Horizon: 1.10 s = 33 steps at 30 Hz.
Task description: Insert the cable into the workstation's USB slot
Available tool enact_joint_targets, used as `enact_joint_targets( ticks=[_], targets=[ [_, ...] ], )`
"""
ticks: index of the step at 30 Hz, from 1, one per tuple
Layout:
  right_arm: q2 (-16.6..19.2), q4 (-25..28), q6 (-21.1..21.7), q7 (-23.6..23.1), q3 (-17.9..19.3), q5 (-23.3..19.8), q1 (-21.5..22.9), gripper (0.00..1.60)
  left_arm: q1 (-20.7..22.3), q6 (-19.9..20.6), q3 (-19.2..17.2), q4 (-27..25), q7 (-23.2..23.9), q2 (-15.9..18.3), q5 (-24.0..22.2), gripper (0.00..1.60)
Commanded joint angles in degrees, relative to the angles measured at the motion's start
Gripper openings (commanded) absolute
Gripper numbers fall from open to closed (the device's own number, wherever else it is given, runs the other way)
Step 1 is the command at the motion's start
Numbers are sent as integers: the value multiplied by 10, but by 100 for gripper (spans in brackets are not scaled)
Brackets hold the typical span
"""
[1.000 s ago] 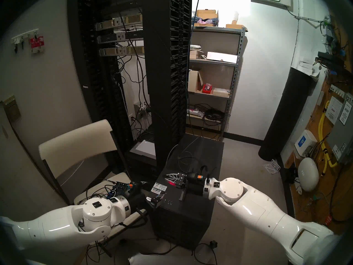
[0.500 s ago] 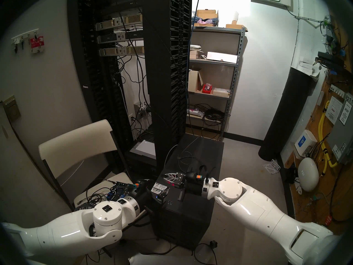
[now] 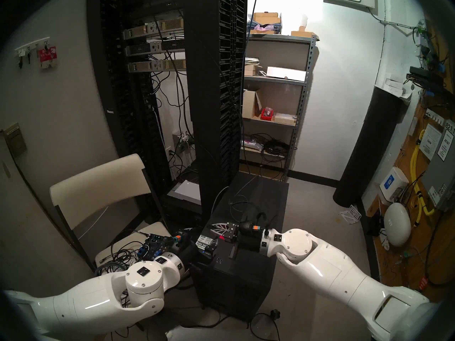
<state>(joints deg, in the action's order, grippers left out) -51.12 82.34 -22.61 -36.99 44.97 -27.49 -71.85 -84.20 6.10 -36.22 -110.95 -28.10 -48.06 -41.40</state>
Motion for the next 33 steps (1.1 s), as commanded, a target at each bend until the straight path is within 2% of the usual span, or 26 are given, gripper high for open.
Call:
enact_joint_targets(
  ticks=[1,3,7,17,20,24,33],
  targets=[
    [-9,6,-3,0,3,-2,8,0,-2,-8,-4,-7,12,-9,-22,160],
    [-11,6,-2,3,3,0,8,0,-2,-9,-1,-9,21,-6,-26,160],
    [-13,4,-2,3,4,0,9,0,-6,-8,0,-11,8,-10,-24,160],
    [-11,5,-2,-7,4,-6,9,0,5,-25,2,26,-37,-48,5,160],
    [-12,4,-3,-9,5,-6,8,0,5,-33,0,33,-47,-55,9,155],
    [-13,4,-2,-10,5,-7,7,0,7,-36,1,31,-40,-52,7,160],
    [-18,0,-1,-9,7,-6,6,0,1,-34,6,20,-38,-45,5,160]
  ],
)
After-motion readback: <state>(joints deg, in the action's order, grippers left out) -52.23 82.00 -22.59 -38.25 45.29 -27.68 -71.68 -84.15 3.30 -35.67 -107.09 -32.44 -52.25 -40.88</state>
